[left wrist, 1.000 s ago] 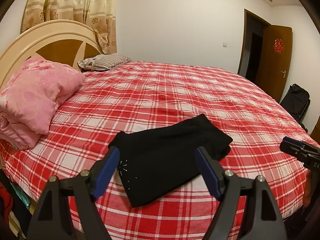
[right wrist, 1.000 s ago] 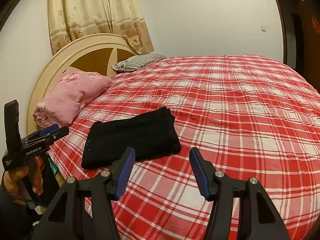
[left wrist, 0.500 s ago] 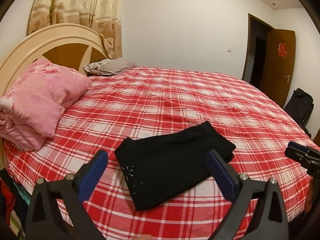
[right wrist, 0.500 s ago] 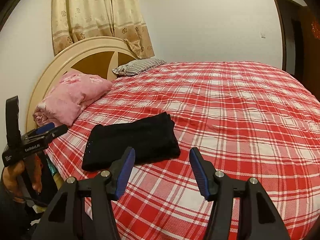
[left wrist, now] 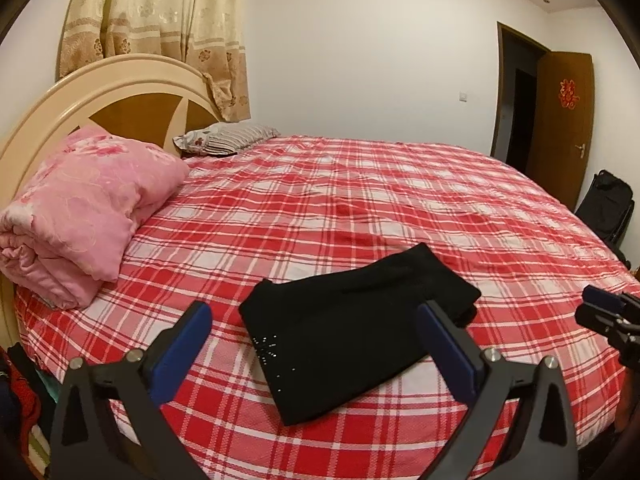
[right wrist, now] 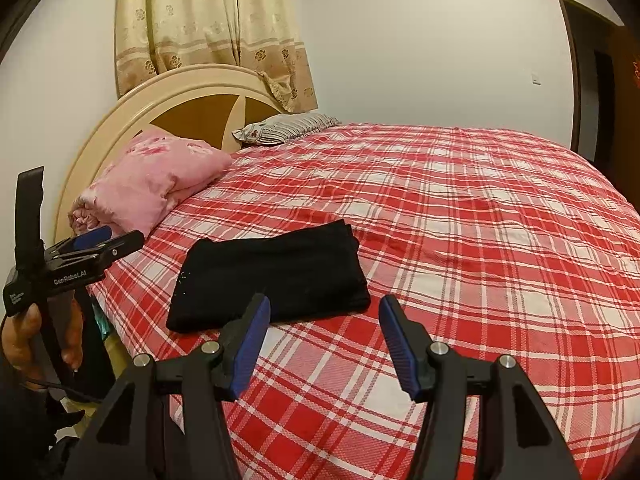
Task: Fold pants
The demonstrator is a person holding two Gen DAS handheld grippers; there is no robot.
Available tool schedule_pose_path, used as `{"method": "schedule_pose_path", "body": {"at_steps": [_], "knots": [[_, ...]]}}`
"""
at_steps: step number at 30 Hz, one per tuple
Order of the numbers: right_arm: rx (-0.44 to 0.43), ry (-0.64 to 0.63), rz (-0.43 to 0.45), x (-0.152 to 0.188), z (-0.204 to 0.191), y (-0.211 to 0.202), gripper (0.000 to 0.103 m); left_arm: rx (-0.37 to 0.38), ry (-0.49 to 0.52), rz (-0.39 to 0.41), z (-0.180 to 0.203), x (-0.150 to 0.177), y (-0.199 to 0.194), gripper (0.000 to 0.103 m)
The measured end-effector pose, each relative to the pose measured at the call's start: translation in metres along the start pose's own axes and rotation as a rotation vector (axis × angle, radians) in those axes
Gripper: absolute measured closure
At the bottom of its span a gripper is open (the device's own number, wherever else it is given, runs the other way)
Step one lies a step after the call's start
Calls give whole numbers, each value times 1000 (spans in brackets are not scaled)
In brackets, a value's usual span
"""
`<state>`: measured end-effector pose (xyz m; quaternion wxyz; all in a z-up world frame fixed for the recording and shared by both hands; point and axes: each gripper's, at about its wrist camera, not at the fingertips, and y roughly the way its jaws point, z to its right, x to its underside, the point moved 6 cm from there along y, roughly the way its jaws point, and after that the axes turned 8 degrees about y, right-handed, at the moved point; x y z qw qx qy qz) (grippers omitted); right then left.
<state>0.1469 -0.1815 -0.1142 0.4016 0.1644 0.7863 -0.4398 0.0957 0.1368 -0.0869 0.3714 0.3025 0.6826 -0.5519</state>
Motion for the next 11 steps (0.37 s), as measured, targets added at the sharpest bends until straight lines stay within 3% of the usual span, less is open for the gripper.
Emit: {"method": "schedule_pose_path", "body": {"at_steps": [11], "knots": [[3, -1, -10, 3, -2, 3, 44, 0, 4, 21, -3, 2, 1, 0]]}}
